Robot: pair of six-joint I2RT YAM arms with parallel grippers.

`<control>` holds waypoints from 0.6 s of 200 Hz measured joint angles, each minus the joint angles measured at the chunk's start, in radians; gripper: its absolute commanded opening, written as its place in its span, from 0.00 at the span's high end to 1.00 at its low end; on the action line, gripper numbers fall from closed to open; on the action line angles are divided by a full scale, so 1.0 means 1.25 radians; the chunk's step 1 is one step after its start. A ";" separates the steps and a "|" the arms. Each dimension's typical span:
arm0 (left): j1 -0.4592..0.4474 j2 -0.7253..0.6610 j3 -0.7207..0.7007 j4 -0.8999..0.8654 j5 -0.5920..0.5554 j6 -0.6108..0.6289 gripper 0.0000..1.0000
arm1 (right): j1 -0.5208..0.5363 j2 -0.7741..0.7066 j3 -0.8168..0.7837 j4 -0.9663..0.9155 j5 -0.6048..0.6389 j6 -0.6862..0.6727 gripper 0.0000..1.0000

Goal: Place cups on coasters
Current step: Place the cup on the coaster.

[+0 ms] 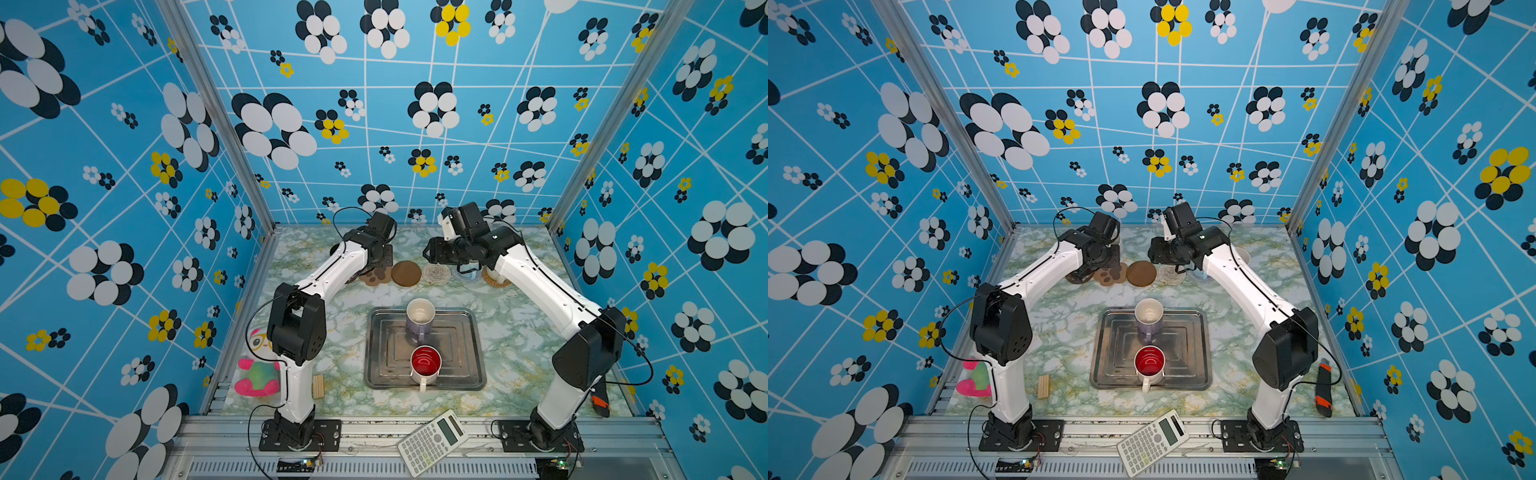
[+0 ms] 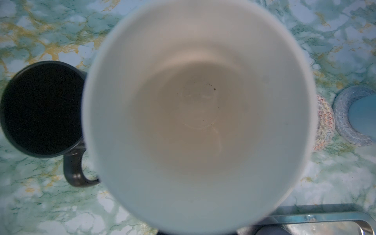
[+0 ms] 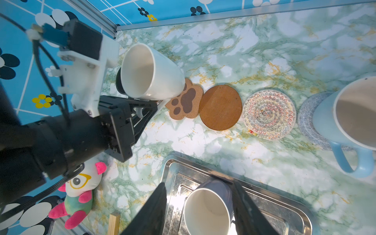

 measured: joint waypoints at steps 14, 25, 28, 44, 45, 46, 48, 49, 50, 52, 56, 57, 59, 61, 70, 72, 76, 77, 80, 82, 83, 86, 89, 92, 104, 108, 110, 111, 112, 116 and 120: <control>0.003 0.022 0.018 -0.005 0.001 0.000 1.00 | 0.000 -0.002 0.000 0.000 0.006 0.000 0.46; 0.006 0.035 0.030 -0.006 0.001 0.000 1.00 | 0.000 -0.003 0.000 -0.001 0.010 0.000 0.46; 0.006 0.037 0.032 -0.006 0.001 0.000 1.00 | 0.000 -0.003 0.000 -0.001 0.012 0.000 0.46; 0.010 0.038 0.034 -0.011 -0.004 0.001 1.00 | 0.000 -0.003 0.000 -0.002 0.012 0.000 0.46; 0.010 0.038 0.034 -0.011 -0.005 0.001 1.00 | 0.000 -0.003 0.000 -0.002 0.012 0.000 0.46; 0.010 0.038 0.034 -0.013 -0.005 0.001 1.00 | 0.000 -0.003 0.000 -0.002 0.012 0.000 0.46; 0.011 0.038 0.035 -0.014 -0.005 0.001 1.00 | 0.000 -0.003 0.000 -0.003 0.012 0.000 0.46; 0.011 0.038 0.035 -0.015 -0.006 0.001 1.00 | 0.000 -0.003 0.000 -0.003 0.012 0.000 0.46; 0.011 0.038 0.036 -0.017 -0.007 0.001 1.00 | 0.000 -0.003 0.000 -0.004 0.012 0.000 0.46; 0.011 0.038 0.037 -0.017 -0.008 0.001 1.00 | 0.000 -0.003 0.000 -0.005 0.012 0.000 0.46; 0.012 0.038 0.038 -0.019 -0.009 0.001 1.00 | 0.000 -0.003 0.001 -0.007 0.011 0.001 0.46; 0.013 0.038 0.038 -0.020 -0.010 0.001 1.00 | 0.000 -0.003 0.001 -0.008 0.011 0.001 0.47; 0.013 0.038 0.038 -0.020 -0.011 0.001 1.00 | 0.000 -0.003 0.002 -0.010 0.011 0.001 0.46; 0.013 0.038 0.038 -0.021 -0.012 0.001 1.00 | 0.000 -0.003 0.003 -0.011 0.011 0.002 0.47; 0.016 0.038 0.038 -0.023 -0.017 0.001 1.00 | 0.000 0.000 0.012 -0.016 0.011 0.005 0.47; 0.017 0.038 0.038 -0.024 -0.017 0.001 1.00 | 0.000 0.001 0.015 -0.018 0.011 0.006 0.47; 0.018 0.038 0.038 -0.025 -0.019 0.001 1.00 | 0.000 0.003 0.021 -0.021 0.011 0.007 0.47; 0.019 0.038 0.038 -0.025 -0.019 0.001 1.00 | 0.000 0.004 0.023 -0.022 0.011 0.008 0.47; 0.020 0.038 0.038 -0.026 -0.020 0.001 1.00 | 0.001 0.005 0.028 -0.023 0.011 0.009 0.47; 0.021 0.038 0.038 -0.026 -0.021 0.001 1.00 | 0.001 0.006 0.031 -0.024 0.011 0.009 0.47; 0.022 0.038 0.038 -0.026 -0.021 0.001 1.00 | 0.001 0.006 0.033 -0.024 0.011 0.010 0.47; 0.023 0.038 0.038 -0.027 -0.022 0.001 1.00 | 0.002 0.007 0.037 -0.024 0.011 0.012 0.47; 0.025 0.038 0.038 -0.027 -0.022 0.001 1.00 | 0.002 0.007 0.040 -0.024 0.011 0.013 0.47; 0.027 0.038 0.038 -0.028 -0.023 0.001 1.00 | 0.002 0.007 0.043 -0.024 0.012 0.015 0.47; 0.034 0.038 0.038 -0.033 -0.023 0.004 1.00 | 0.005 0.007 0.047 -0.020 0.012 0.024 0.47; 0.037 0.038 0.038 -0.035 -0.023 0.005 1.00 | 0.005 0.007 0.047 -0.017 0.012 0.027 0.47; 0.038 0.038 0.038 -0.037 -0.023 0.006 1.00 | 0.005 0.007 0.047 -0.015 0.012 0.030 0.47; 0.038 0.038 0.038 -0.038 -0.023 0.007 1.00 | 0.006 0.007 0.047 -0.014 0.012 0.031 0.47; 0.039 0.038 0.038 -0.040 -0.023 0.007 1.00 | 0.006 0.007 0.047 -0.013 0.012 0.032 0.48; 0.041 0.038 0.040 -0.045 -0.023 0.010 1.00 | 0.007 0.008 0.047 -0.012 0.012 0.036 0.48; 0.043 0.038 0.043 -0.051 -0.023 0.015 1.00 | 0.009 0.009 0.047 -0.011 0.012 0.040 0.48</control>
